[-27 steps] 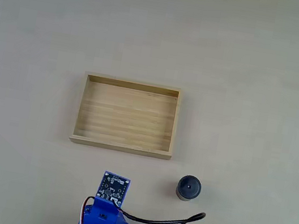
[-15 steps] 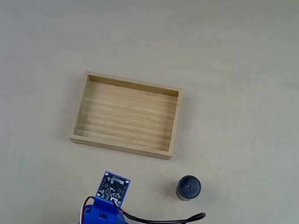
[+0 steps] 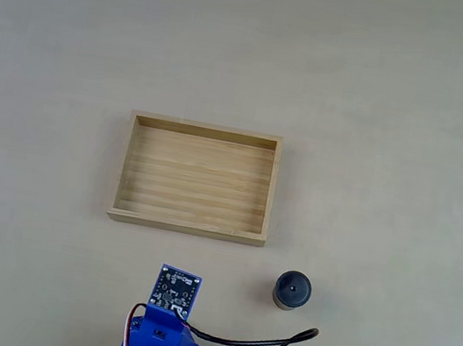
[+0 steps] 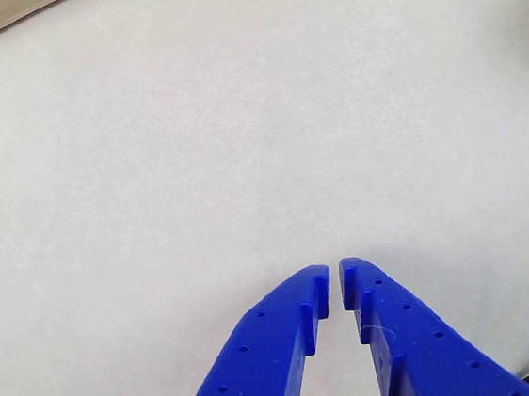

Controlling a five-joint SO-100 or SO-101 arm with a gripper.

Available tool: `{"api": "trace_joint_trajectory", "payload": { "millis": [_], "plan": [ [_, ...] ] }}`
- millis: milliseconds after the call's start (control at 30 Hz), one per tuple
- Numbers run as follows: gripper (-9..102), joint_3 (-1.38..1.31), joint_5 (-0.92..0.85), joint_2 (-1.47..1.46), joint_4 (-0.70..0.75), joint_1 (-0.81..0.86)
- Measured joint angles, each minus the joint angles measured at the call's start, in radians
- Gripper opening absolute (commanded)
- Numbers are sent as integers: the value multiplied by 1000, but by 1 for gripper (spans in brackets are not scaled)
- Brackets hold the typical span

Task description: Place the black cylinder in the wooden box then return to rest.

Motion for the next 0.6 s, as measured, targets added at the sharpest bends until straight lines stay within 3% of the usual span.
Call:
{"api": "trace_joint_trajectory", "payload": {
  "millis": [600],
  "plan": [
    [0, -17, 72, 46, -54, 61]
  ]
}}
